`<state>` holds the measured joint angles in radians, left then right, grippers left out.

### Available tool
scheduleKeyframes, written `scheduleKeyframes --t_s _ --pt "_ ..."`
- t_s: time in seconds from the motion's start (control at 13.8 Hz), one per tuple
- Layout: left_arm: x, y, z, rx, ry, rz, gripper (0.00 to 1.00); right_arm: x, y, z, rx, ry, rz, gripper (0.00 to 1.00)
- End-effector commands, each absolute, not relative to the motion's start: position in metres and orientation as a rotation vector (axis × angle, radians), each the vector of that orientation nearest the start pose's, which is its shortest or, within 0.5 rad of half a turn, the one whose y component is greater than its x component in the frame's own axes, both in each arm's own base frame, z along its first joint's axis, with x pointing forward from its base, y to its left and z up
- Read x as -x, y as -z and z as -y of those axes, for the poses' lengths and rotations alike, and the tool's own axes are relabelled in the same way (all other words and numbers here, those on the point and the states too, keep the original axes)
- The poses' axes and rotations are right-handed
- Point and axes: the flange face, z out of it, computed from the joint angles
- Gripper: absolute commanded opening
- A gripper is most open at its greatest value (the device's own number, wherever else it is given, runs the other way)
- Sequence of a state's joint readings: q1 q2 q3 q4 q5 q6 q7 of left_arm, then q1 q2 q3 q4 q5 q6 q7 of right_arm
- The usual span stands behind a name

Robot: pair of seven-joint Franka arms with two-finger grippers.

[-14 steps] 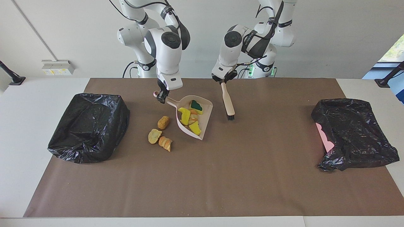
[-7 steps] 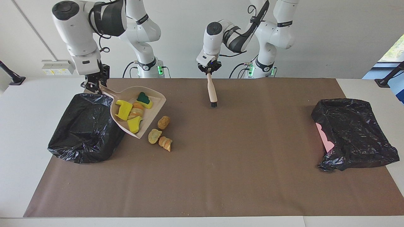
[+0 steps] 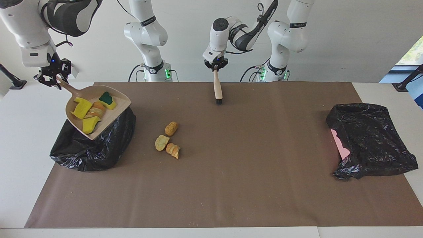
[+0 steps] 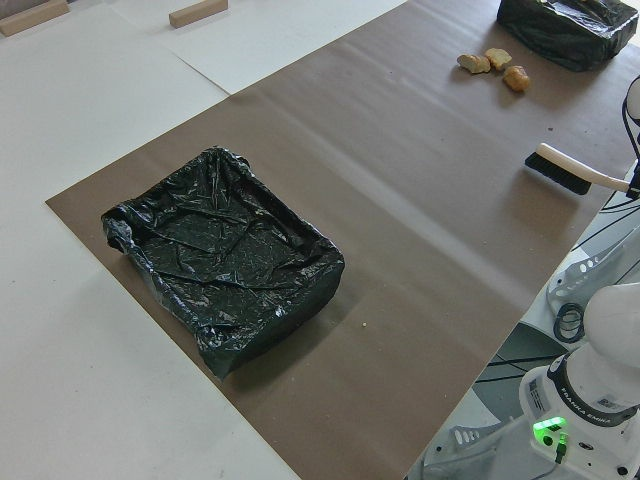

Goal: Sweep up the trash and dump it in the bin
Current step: 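Carry the dustpan to the black bag with the right gripper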

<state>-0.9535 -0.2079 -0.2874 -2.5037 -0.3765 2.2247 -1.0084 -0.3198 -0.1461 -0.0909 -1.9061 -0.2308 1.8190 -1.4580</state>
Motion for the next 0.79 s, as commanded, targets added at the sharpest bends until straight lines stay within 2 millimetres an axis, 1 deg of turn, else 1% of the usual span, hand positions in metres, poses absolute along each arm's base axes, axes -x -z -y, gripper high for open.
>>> scheduleKeyframes --t_s 0.0,0.14,0.22,0.29,0.36,0.43,0.51,0.58,0.65,0.72 --pt "-0.129 -0.353 0.412 3.177 -0.370 0.062 0.00 -0.477 -0.555 0.256 2.779 -0.323 1.850 0.00" --pt "-0.133 -0.349 0.410 3.170 -0.378 0.057 0.00 -0.482 -0.554 0.252 2.752 -0.495 1.971 0.00" --pt "-0.134 -0.346 0.410 3.165 -0.383 0.056 0.00 -0.484 -0.553 0.248 2.718 -0.526 2.046 0.00" --pt "-0.137 -0.345 0.410 3.163 -0.386 0.063 0.02 -0.485 -0.551 0.245 2.666 -0.572 2.142 0.00" --pt "-0.138 -0.346 0.411 3.166 -0.384 0.067 0.11 -0.487 -0.550 0.245 2.616 -0.631 2.230 0.00" --pt "-0.141 -0.346 0.410 3.165 -0.386 0.081 0.38 -0.490 -0.546 0.246 2.559 -0.667 2.310 0.00" --pt "-0.144 -0.345 0.410 3.158 -0.396 0.091 0.78 -0.493 -0.541 0.245 2.500 -0.682 2.385 0.00" --pt "-0.153 -0.346 0.413 3.167 -0.398 0.112 1.00 -0.494 -0.537 0.245 2.471 -0.704 2.432 0.00" --pt "-0.175 -0.353 0.413 3.182 -0.396 0.161 1.00 -0.494 -0.534 0.246 2.454 -0.729 2.449 0.00" --pt "-0.205 -0.364 0.412 3.212 -0.376 0.157 1.00 -0.496 -0.533 0.244 2.425 -0.771 2.482 0.00"
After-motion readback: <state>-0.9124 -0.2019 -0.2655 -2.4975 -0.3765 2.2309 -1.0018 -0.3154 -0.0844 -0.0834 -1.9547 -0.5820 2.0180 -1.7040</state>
